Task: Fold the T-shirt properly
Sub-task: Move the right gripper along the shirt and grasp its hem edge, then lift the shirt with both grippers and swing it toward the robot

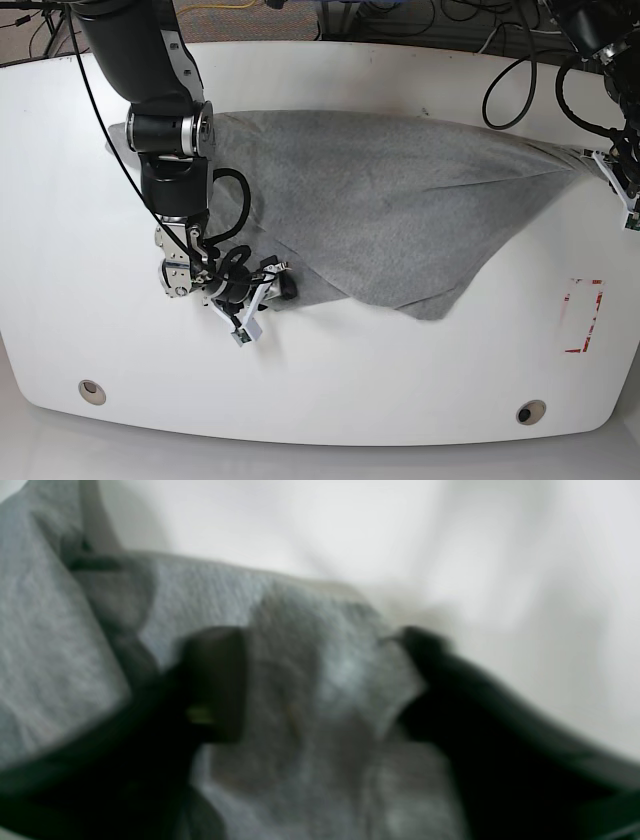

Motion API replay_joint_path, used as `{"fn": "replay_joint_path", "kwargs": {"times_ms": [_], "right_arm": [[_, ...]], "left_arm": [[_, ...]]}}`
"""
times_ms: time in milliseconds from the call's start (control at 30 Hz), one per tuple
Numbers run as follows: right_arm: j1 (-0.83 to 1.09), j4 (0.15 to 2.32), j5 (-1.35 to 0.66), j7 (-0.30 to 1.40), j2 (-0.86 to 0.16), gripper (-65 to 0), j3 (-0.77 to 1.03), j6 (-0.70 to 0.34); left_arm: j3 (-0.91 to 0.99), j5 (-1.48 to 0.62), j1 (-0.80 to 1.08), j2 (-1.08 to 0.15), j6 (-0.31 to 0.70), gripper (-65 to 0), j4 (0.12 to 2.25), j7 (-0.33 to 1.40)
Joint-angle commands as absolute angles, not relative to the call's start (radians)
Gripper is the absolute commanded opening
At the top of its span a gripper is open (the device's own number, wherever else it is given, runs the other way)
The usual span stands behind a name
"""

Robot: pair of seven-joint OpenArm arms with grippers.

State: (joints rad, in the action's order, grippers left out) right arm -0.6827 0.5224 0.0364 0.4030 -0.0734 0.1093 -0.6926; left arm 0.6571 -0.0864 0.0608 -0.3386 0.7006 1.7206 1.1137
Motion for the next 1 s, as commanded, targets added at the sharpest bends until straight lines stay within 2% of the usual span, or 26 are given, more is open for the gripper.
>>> {"fn": "replay_joint_path", "kwargs": {"times_ms": [0,67,100,267,500,800,967], "right_arm": [[-0.713,0.536,0.025,0.400,-0.087,-49.9,0.108,-0.698],[-0.713,0.536,0.025,0.401,-0.088,-61.2,0.108,-0.698],[-0.714,0.541,0.025,0.406,-0.090,-64.8,0.108,-0.698],[-0.702,0.654,0.024,0.460,-0.113,-64.2,0.110,-0.698],[-0.633,0.932,0.024,0.615,-0.136,-65.0,0.110,-0.698],[-0.647,1.182,0.022,0.766,-0.182,-65.0,0.107,-0.698],[-0.716,1.228,0.024,0.823,-0.200,-65.0,0.105,-0.698]], "left_arm": [[0.662,-0.087,0.048,-0.358,0.698,-65.0,1.735,1.106],[0.662,-0.087,0.048,-0.358,0.698,-65.0,1.735,1.106],[0.661,-0.087,0.047,-0.358,0.698,-65.0,1.735,1.104],[0.634,-0.087,0.047,-0.355,0.698,-65.0,1.735,1.058],[0.616,-0.088,0.041,-0.354,0.698,-65.0,1.739,0.970],[0.619,-0.085,-0.097,-0.314,0.698,-65.0,1.739,0.923],[0.615,-0.085,-0.208,-0.302,0.698,-65.0,1.736,0.923]]}}
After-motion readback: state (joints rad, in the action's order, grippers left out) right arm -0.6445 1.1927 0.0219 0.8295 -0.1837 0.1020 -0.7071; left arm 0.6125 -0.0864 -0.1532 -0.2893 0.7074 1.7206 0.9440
